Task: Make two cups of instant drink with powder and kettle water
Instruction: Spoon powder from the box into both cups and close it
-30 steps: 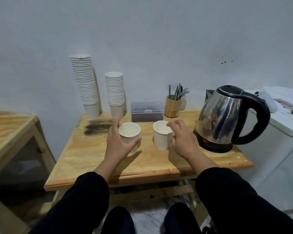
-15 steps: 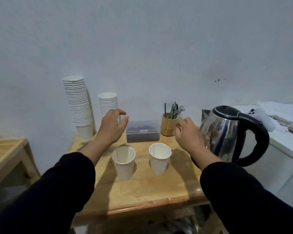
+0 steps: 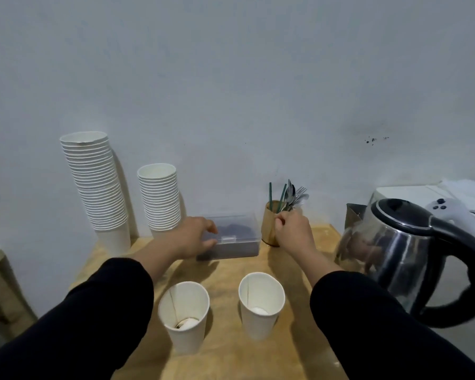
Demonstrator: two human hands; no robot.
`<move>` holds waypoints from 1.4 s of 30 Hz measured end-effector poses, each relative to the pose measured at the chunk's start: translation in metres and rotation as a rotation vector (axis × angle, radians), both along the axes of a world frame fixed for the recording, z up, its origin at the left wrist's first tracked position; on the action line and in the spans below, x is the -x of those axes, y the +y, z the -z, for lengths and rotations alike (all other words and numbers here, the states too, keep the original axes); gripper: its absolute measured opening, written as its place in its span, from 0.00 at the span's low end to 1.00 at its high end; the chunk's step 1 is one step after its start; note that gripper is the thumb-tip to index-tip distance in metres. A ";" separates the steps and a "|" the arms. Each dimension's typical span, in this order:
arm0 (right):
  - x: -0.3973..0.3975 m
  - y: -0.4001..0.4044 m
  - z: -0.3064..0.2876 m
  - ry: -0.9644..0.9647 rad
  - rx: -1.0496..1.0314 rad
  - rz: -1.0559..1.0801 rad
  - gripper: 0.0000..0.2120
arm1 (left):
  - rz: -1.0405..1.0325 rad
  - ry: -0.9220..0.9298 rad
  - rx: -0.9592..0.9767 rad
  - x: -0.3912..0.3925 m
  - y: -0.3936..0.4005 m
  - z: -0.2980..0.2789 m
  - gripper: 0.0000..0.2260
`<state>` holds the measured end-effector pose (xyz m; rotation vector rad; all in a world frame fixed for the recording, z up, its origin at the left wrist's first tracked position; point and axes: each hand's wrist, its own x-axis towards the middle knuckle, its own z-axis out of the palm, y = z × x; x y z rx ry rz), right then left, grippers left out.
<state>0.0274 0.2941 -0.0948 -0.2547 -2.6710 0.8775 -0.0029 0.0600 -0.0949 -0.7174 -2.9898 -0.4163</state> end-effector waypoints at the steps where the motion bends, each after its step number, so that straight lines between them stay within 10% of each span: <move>1: 0.007 0.000 0.002 0.006 0.013 0.000 0.15 | 0.001 -0.010 0.010 0.005 0.000 0.004 0.16; 42: 0.105 0.019 0.020 0.029 0.120 0.583 0.10 | 0.066 0.080 -0.047 0.050 -0.006 0.038 0.19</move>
